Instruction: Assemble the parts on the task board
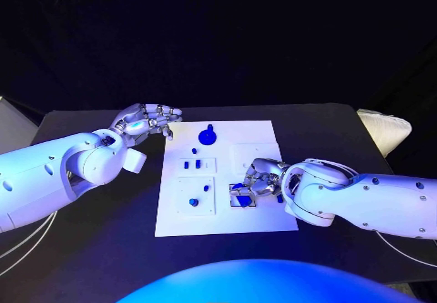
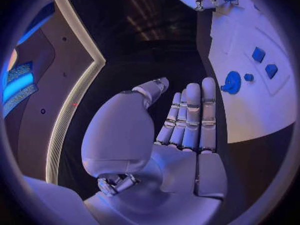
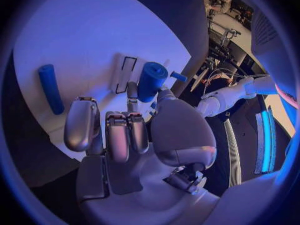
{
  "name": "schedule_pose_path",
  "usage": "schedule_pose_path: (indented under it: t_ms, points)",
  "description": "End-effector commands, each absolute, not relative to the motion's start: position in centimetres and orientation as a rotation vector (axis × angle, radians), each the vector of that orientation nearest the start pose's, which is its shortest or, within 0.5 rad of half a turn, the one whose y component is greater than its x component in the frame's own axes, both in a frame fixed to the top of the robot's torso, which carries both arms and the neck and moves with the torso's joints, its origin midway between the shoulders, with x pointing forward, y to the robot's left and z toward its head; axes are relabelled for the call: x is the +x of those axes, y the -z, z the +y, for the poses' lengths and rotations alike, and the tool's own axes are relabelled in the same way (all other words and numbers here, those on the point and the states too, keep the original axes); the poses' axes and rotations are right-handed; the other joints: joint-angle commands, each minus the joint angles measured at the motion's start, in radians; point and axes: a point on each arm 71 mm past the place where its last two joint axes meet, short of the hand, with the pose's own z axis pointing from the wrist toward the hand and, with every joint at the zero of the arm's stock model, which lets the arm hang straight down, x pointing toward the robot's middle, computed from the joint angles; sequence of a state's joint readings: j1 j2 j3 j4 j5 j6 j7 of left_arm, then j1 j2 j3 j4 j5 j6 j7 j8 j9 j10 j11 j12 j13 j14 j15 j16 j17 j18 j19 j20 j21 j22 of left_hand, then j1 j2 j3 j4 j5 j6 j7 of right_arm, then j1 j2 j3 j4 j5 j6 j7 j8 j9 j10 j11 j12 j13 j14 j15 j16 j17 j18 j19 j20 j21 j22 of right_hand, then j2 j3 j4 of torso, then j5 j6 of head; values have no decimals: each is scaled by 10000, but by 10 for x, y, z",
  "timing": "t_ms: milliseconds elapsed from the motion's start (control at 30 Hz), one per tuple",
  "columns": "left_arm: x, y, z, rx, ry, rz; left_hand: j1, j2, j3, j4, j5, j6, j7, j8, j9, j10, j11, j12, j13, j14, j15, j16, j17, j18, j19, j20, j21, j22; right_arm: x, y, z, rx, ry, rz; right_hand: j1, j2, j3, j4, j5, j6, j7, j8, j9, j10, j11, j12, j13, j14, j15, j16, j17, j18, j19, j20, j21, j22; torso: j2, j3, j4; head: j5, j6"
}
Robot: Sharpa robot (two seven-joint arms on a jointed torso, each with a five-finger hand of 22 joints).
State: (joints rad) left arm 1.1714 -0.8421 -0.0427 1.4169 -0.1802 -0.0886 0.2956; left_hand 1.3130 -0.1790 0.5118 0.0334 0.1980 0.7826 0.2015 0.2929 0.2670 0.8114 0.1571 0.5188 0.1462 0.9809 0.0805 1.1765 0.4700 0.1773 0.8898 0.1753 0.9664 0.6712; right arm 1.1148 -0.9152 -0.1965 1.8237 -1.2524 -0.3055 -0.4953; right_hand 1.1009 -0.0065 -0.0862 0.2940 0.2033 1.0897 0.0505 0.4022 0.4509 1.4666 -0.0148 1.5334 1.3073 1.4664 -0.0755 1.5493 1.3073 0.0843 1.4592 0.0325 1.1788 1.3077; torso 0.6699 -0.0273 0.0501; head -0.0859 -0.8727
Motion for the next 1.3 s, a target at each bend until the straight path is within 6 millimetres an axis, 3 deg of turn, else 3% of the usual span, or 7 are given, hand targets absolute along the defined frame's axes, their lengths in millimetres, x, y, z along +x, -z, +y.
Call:
schedule_pose_path:
  t_ms: [33, 100, 200, 333, 567, 733, 1300]
  points:
    - [495, 203, 224, -9551, 15557, 16618, -80, -15, 4, 37, 8, -81, 189, 21, -14, -88, 8, 67, 9, -23, 35, 63, -11, 69, 82, 20, -47, -8, 380, 267, -176, 1345, -5393, 21372, -92, 48, -99, 5, -64, 8, -1, 66, 27, 812, -62, 21, 2278, 943, -61, 56, 2142, -108, 61, -48, -17, 622, -1, 0, -3, 6, 1]
    - [495, 203, 224, -9552, 15555, 16618, -80, -15, 4, 37, 8, -81, 189, 21, -14, -88, 8, 67, 9, -23, 35, 63, -11, 69, 82, 20, -47, -8, 380, 267, -175, 1353, -5402, 21370, -240, 138, -232, 8, -172, 0, -4, 101, 37, 814, -63, 19, 2283, 946, -63, 59, 2154, -108, 63, -50, -25, 630, -3, -2, -6, 3, 1]
    - [495, 203, 224, -9554, 15554, 16630, -78, -13, 1, 44, 8, -84, 189, 28, -13, -96, 9, 77, 10, -25, 36, 65, -12, 69, 83, 22, -51, -11, 380, 268, -175, 1351, -5403, 21385, -653, 411, -679, 14, -867, -28, -3, 200, 65, 826, -72, 23, 2306, 949, -62, 62, 2169, -109, 70, -55, -34, 660, -2, -3, -6, 1, 1]
    - [495, 203, 224, -9560, 15546, 16642, -78, -12, 1, 45, 8, -84, 190, 29, -13, -97, 9, 78, 11, -25, 36, 65, -12, 69, 84, 22, -51, -12, 380, 268, -175, 1311, -5359, 21455, -1132, 526, -1221, 11, -1489, -71, -2, 277, 83, 818, -57, -3, 2299, 945, -63, 55, 2153, -107, 68, -50, -70, 675, -6, -4, -6, -8, 1]
    - [495, 204, 224, -9557, 15552, 16687, -70, -5, -4, 59, 9, -101, 194, 40, -13, -117, 11, 99, 14, -26, 37, 73, -12, 73, 112, 24, -43, -11, 380, 269, -176, 1181, -5205, 21535, -1967, 471, -1818, 29, -1550, -151, -2, 349, 114, 794, -65, -55, 2273, 938, -70, 42, 2122, -93, 41, -66, -182, 658, -12, -4, -7, -7, 1]
    - [495, 204, 224, -9557, 15549, 16692, -66, -3, -7, 65, 10, -108, 194, 47, -13, -127, 13, 111, 16, -27, 38, 77, -12, 74, 129, 26, -37, -10, 379, 269, -176, 1122, -5196, 21502, -2325, 403, -1841, 32, -1549, -180, 1, 379, 128, 787, -63, -73, 2266, 936, -68, 38, 2115, -89, 34, -67, -217, 657, -9, -2, -8, -13, 8]
    - [495, 204, 225, -9572, 15503, 16679, -66, -3, -7, 65, 10, -108, 194, 47, -13, -127, 13, 111, 16, -27, 38, 77, -12, 74, 129, 26, -37, -10, 369, 261, -188, 1349, -5622, 21221, -2065, 638, -1717, 0, -1516, -183, 2, 420, 135, 811, -60, -39, 2302, 943, -63, 48, 2148, -99, 57, -59, -166, 700, -16, 2, -20, 17, 38]
